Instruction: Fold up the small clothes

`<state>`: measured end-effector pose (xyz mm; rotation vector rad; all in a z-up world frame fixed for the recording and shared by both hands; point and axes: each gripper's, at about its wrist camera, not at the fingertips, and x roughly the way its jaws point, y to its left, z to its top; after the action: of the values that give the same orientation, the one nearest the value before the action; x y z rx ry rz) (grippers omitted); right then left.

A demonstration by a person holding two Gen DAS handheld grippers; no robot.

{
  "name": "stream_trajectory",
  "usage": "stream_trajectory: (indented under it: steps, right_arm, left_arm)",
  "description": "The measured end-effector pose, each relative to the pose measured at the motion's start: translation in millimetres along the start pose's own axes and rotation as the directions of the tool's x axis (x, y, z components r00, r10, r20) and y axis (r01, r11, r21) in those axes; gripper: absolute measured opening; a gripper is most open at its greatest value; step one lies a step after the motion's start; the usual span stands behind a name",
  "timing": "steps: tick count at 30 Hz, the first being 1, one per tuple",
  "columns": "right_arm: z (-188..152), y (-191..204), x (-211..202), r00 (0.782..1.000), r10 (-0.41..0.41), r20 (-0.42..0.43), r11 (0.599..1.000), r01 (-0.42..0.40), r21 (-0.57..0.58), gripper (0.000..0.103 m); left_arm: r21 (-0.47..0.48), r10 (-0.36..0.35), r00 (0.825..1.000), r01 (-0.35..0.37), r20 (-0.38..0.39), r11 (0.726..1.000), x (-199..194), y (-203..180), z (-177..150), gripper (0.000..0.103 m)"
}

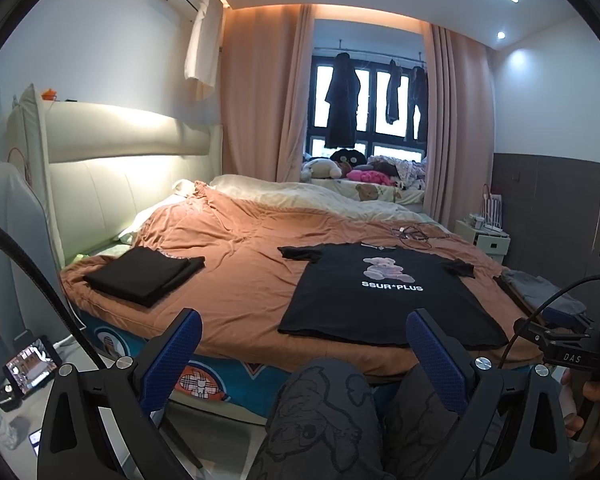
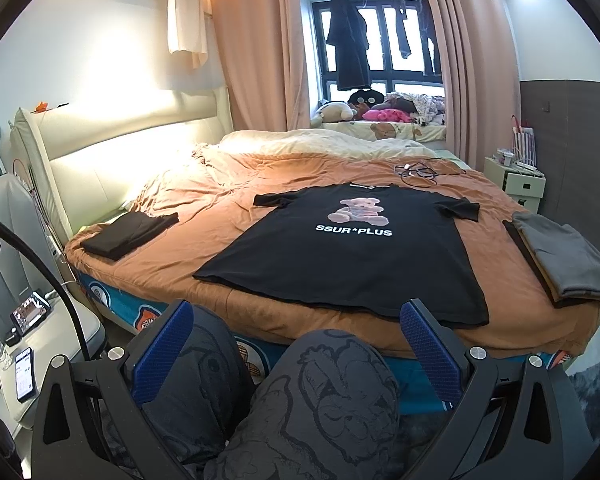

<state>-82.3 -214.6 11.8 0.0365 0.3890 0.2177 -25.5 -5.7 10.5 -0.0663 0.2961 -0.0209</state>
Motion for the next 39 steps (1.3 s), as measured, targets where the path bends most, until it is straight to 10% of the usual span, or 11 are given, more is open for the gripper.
stream_trajectory:
  steps: [39]
  right_arm:
    - [35, -14, 47, 1.000, 0.017, -0.026, 0.999, -0.018, -0.027, 0.103]
  left_arm:
    - [-0.012, 0.007, 1.000, -0.007, -0.026, 1.000, 50, 7, 16, 0.103]
